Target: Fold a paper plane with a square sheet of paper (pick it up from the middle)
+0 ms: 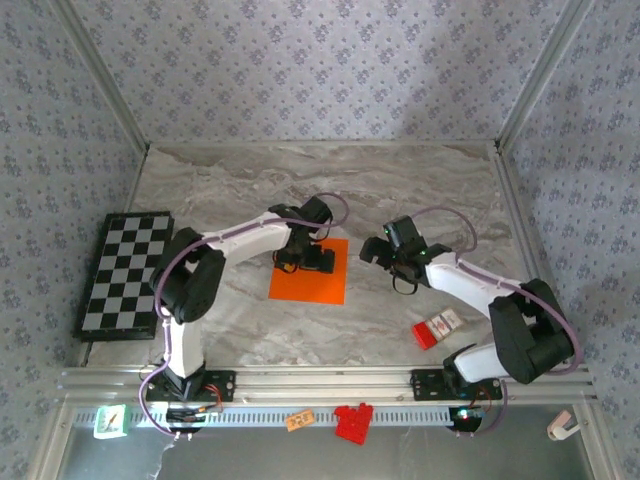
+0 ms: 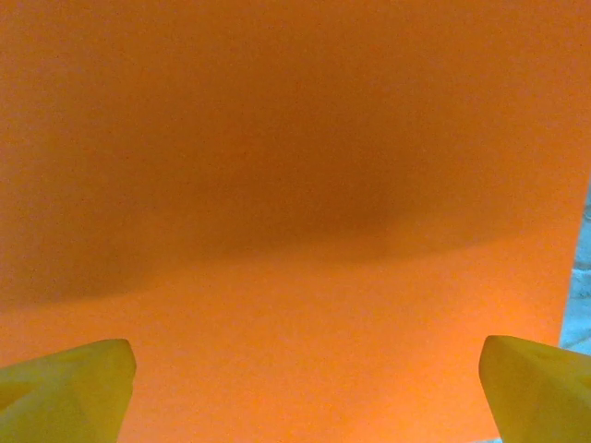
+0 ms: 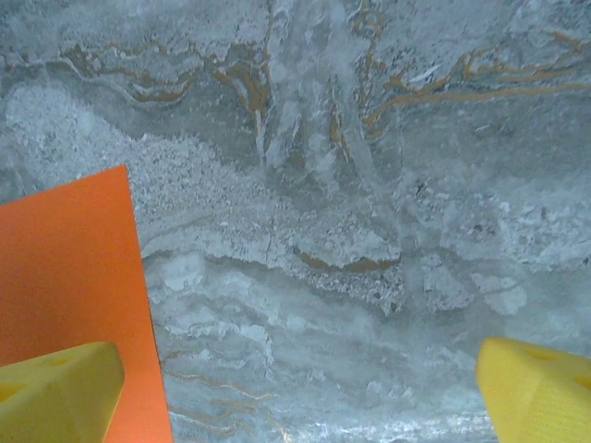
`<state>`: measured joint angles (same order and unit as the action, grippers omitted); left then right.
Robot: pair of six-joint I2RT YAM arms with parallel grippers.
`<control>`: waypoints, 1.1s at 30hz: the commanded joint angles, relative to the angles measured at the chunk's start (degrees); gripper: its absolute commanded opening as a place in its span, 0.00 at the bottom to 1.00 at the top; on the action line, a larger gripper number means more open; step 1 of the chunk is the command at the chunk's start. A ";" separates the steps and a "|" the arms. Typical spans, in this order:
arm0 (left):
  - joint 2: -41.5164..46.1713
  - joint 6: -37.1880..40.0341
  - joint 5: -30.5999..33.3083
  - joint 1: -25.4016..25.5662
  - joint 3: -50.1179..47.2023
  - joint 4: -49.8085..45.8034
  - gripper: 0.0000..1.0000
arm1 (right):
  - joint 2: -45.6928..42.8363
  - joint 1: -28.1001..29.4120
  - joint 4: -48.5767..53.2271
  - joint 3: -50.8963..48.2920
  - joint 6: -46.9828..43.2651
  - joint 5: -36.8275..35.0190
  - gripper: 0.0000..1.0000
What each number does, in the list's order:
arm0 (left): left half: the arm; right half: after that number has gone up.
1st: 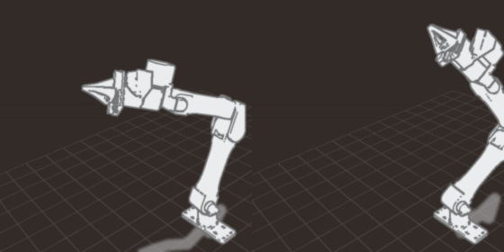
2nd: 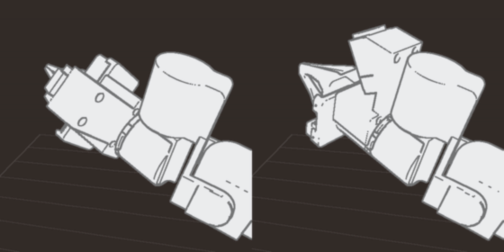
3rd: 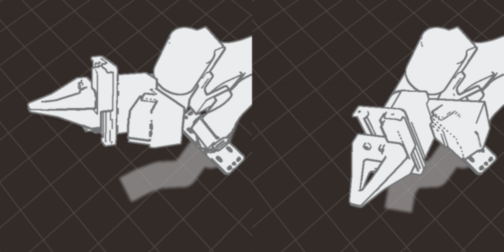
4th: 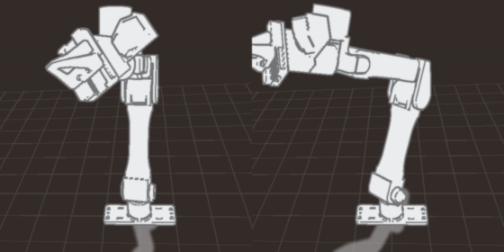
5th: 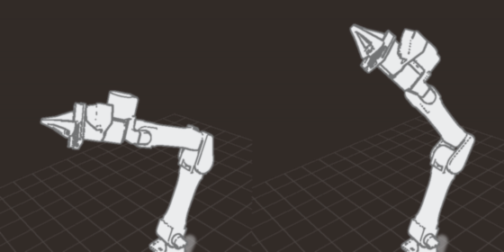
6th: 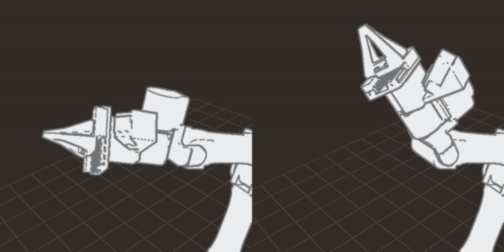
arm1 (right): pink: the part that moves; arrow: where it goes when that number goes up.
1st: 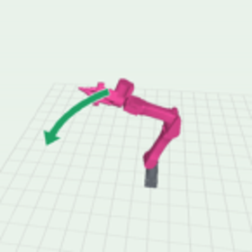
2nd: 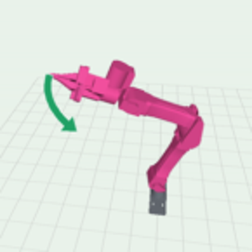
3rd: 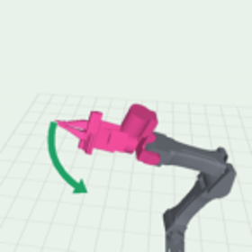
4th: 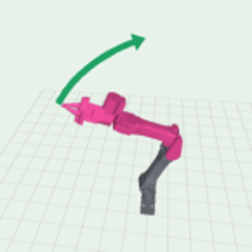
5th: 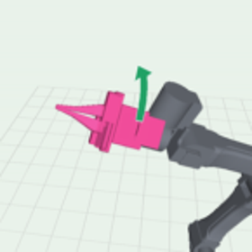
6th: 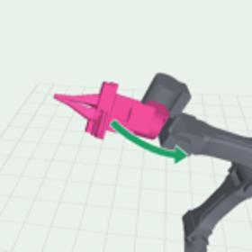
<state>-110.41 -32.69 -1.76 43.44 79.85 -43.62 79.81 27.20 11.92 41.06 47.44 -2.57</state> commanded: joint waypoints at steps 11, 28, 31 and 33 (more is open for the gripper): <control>-5.81 -2.86 3.88 1.16 5.49 -4.37 0.90 | -1.77 -2.07 -3.94 -3.24 1.47 2.06 1.00; -10.61 -7.42 5.46 2.24 3.57 -3.90 0.80 | -1.00 -2.10 -2.79 -1.81 2.78 4.33 1.00; -10.53 -7.59 5.76 2.21 2.87 -3.45 0.78 | -0.80 -2.06 -3.22 -1.95 3.37 4.26 1.00; -10.36 -7.65 5.71 2.18 2.63 -3.32 0.78 | -0.71 -1.99 -3.40 -1.97 3.64 4.25 1.00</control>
<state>-117.80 -39.16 3.29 45.41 84.82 -46.30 79.05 25.36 7.90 38.39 49.74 1.34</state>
